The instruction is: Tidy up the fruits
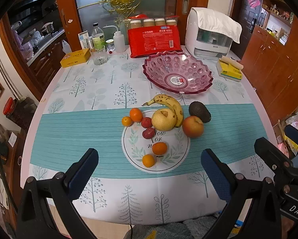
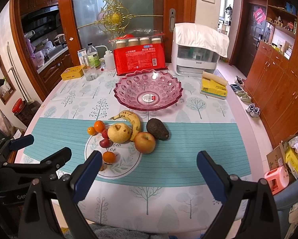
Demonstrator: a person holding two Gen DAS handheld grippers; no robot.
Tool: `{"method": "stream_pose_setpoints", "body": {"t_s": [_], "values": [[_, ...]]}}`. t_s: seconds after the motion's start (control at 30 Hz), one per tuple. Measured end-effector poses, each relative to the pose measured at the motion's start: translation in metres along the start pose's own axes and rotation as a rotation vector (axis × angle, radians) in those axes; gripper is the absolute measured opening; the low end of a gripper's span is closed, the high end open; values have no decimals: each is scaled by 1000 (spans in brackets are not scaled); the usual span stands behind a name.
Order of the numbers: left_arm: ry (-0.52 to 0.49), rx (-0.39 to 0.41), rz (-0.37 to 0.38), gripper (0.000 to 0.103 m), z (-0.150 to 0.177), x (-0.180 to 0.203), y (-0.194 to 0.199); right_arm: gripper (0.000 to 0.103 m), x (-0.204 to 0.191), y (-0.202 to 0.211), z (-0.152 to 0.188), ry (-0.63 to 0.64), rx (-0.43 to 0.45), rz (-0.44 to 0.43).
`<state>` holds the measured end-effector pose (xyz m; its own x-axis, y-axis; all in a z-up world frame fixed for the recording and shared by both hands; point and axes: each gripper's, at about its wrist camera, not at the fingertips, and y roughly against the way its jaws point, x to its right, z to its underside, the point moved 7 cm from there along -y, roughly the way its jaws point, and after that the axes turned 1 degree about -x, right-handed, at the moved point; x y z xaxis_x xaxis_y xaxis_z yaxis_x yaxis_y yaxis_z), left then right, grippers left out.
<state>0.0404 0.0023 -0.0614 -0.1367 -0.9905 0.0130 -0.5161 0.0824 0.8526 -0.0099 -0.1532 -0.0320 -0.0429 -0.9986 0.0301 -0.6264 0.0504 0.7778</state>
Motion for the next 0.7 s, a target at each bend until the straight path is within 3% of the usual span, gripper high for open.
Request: {"method": "stream_pose_setpoints", "body": {"t_s": [0.7], "values": [[-75, 33, 24, 102, -18, -23, -4, 96, -21, -5, -8, -55, 13, 38]]}}
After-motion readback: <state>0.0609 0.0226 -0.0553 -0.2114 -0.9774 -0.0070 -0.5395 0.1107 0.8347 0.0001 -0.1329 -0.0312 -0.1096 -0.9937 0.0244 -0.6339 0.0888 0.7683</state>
